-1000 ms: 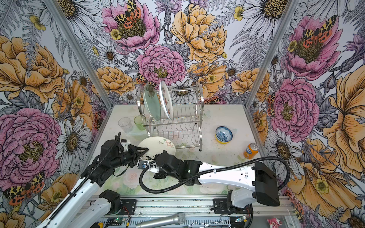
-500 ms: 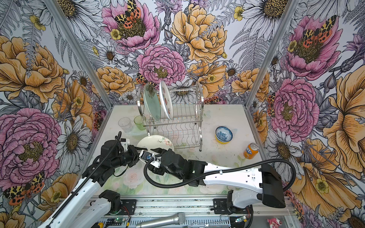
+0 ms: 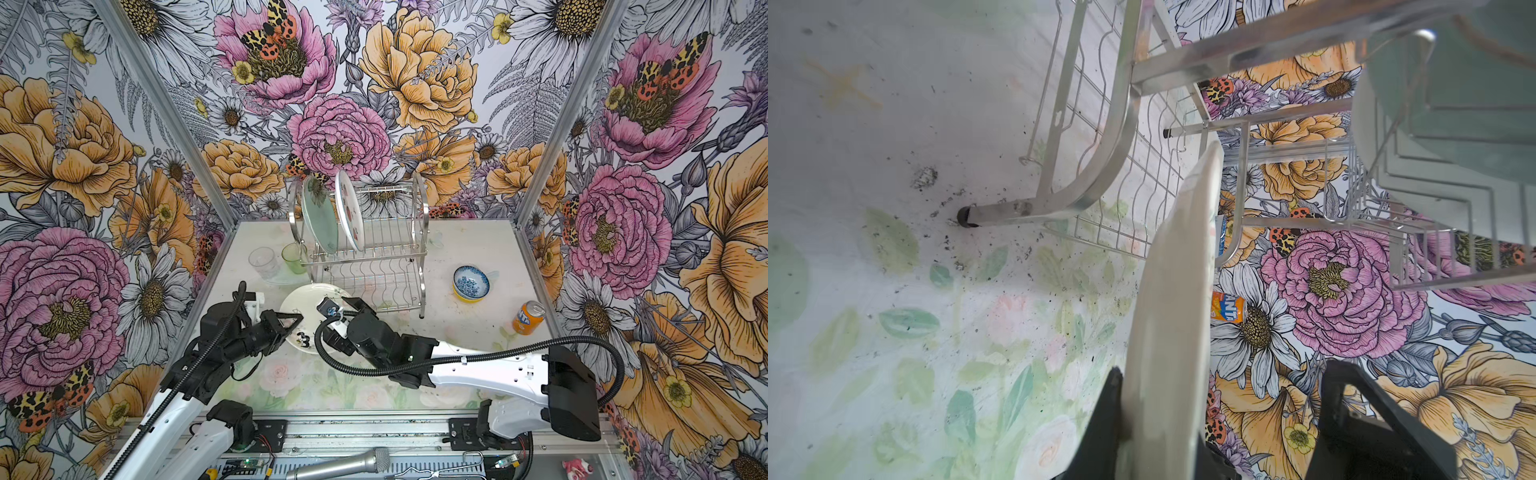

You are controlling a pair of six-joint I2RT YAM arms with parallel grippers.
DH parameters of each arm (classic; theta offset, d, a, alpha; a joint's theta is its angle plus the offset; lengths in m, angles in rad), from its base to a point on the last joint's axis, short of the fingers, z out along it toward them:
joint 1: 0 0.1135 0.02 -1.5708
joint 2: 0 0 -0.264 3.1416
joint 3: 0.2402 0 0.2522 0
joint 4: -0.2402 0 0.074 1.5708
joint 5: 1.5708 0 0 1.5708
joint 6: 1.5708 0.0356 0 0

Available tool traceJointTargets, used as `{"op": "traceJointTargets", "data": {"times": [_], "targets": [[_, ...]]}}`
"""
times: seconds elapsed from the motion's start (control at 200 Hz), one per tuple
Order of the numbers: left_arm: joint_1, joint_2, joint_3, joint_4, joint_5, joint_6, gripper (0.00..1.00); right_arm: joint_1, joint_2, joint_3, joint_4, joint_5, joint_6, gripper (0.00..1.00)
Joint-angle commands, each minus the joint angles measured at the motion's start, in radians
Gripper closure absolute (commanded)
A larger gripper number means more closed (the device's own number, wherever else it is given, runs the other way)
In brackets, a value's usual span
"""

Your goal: Unload the mixed dishes from the dish rack

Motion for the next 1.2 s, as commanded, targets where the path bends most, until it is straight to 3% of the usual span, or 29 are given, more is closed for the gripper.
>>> {"op": "traceJointTargets", "data": {"times": [0.0,0.61,0.876,1.196], "targets": [[0.036,-0.030,0.077,-0.026,-0.036,0.066,1.00,-0.048,-0.060,-0.030,0.051,-0.005,0.073,0.26],[0.330,-0.056,0.164,-0.180,-0.014,0.140,1.00,-0.301,-0.154,-0.075,0.057,-0.174,0.108,0.26],[0.416,-0.032,0.170,-0.217,-0.049,0.187,1.00,-0.367,-0.182,-0.076,0.054,-0.213,0.117,0.25],[0.471,-0.069,0.156,-0.253,-0.190,0.236,1.00,-0.370,-0.221,-0.084,0.052,-0.265,0.055,0.24]]}}
